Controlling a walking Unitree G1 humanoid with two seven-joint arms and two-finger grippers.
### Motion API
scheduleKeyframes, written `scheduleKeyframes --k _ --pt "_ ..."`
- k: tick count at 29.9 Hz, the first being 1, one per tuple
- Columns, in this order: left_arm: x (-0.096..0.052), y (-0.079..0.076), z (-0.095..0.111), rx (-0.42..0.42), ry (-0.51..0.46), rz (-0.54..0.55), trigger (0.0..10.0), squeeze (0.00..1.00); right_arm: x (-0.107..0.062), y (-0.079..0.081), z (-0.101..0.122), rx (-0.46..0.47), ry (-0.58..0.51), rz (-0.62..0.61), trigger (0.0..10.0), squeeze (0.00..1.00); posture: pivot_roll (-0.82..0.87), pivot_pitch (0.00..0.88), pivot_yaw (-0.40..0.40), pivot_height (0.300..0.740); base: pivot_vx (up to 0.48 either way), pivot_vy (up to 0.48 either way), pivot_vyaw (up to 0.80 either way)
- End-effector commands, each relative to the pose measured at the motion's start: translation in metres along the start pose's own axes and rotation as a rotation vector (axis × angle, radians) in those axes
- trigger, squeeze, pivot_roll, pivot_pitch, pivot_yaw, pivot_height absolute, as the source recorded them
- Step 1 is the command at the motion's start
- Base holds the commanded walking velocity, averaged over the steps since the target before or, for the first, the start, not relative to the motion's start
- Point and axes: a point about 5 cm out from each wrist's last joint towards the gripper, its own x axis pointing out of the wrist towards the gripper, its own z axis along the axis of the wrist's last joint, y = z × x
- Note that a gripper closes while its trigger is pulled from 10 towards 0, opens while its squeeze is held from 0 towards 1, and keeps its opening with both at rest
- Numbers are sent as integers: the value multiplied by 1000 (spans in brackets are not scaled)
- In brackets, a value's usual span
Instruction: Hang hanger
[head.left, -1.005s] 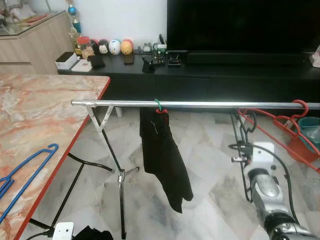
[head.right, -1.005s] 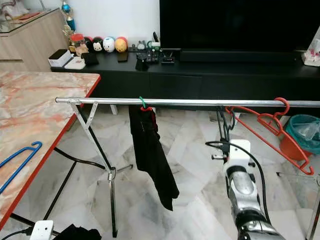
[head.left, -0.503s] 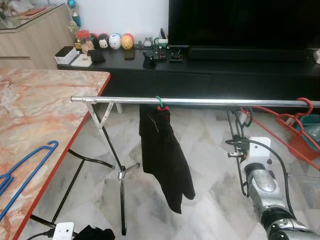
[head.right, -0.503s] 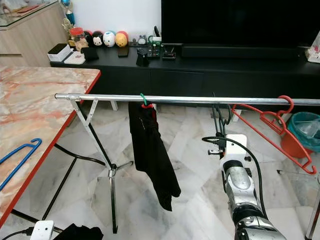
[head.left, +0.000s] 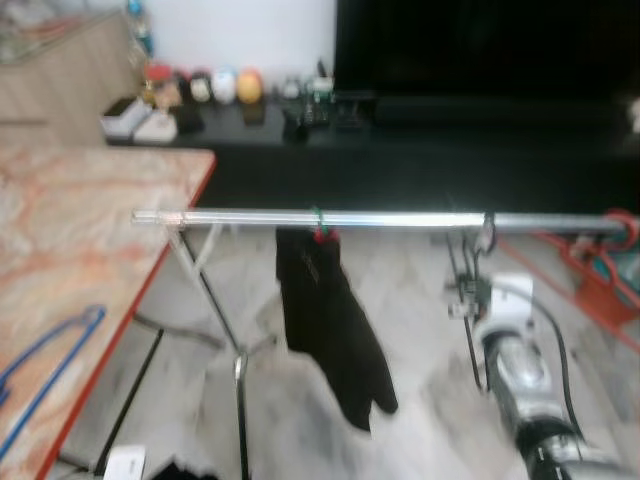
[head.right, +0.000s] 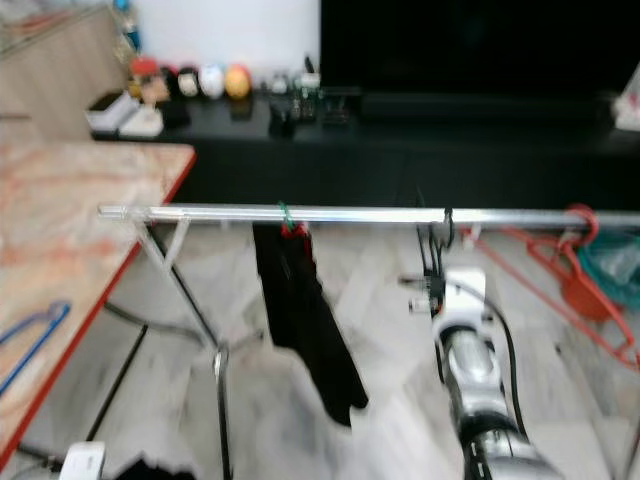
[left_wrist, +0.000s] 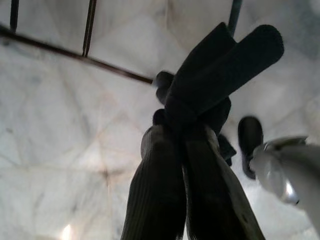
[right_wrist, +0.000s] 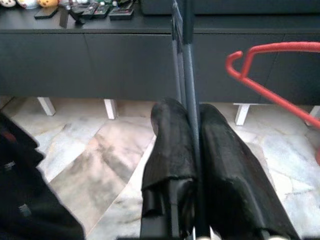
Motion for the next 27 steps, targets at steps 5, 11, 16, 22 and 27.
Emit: scheduleKeyframes --k 5,11,16,22,27 --pt "0 0 1 -15 -16 9 10000 0 0 -3 2 -4 -11 -3 10000 0 -25 0 53 740 99 0 0" --pt "0 0 -1 -13 -8 8 10000 0 -2 -2 -1 -3 -3 -1 10000 0 -24 0 53 740 0 0 0" --pt "0 -4 -3 -6 5 3 10000 0 -2 -1 -2 -5 1 1 10000 0 -24 0 54 740 0 0 0" --pt "0 -3 -3 -4 9 1 10000 0 -1 -2 -4 -24 43 6 10000 0 -24 0 55 740 0 0 0" --pt "0 -3 -3 -2 10 1 10000 0 -1 -2 -8 -36 79 6 10000 0 -22 0 56 740 0 0 0"
